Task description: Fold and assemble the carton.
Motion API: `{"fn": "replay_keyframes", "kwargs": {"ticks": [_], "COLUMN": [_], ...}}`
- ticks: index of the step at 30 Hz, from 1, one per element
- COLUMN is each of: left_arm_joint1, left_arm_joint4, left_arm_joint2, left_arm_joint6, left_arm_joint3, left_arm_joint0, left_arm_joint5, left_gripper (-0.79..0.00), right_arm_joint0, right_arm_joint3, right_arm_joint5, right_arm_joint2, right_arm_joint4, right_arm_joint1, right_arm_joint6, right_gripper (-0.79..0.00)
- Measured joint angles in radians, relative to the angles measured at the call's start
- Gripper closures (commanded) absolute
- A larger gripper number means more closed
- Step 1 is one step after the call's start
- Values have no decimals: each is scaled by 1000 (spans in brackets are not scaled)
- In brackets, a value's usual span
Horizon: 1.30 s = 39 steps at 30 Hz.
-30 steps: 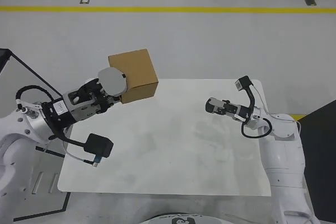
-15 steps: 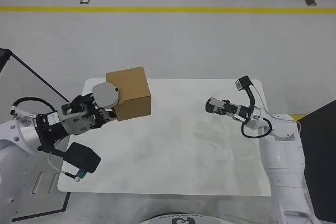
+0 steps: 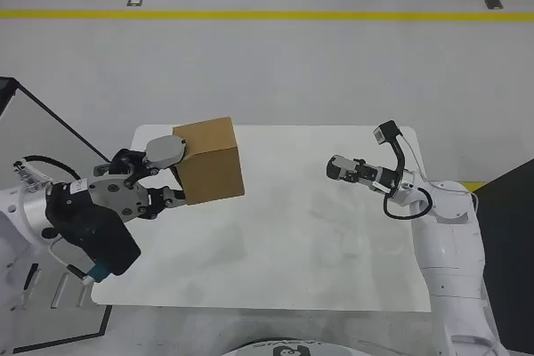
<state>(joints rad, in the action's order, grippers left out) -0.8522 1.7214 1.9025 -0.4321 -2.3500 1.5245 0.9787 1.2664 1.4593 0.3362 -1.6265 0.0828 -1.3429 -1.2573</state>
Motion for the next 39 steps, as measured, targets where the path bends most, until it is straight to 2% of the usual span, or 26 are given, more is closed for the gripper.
{"fn": "replay_keyframes", "kwargs": {"ticks": [3,7,12,22,31,39], "left_arm_joint1": [-1,-8,-13,-14,-26,-30], "left_arm_joint4": [-15,-174,-295,-318,-633,-721], "left_arm_joint2": [-7,-43,-86,-101,-172,-169], "left_arm_joint6": [-5,-83,-129,-101,-90,-43], "left_arm_joint3": [3,67,104,91,131,142], "left_arm_joint0": [4,35,55,54,103,93], "left_arm_joint5": [-11,-38,-31,-44,-51,-17], "left_gripper": [0,0,0,0,0,0], "right_arm_joint0": [0,0,0,0,0,0], "right_arm_joint3": [0,0,0,0,0,0], "right_arm_joint5": [0,0,0,0,0,0], "right_arm_joint2": [0,0,0,0,0,0], "right_arm_joint4": [0,0,0,0,0,0], "right_arm_joint1": [0,0,0,0,0,0], "right_arm_joint6": [0,0,0,0,0,0], "right_gripper": [-785,-785,-785,-785,-785,-785]}}
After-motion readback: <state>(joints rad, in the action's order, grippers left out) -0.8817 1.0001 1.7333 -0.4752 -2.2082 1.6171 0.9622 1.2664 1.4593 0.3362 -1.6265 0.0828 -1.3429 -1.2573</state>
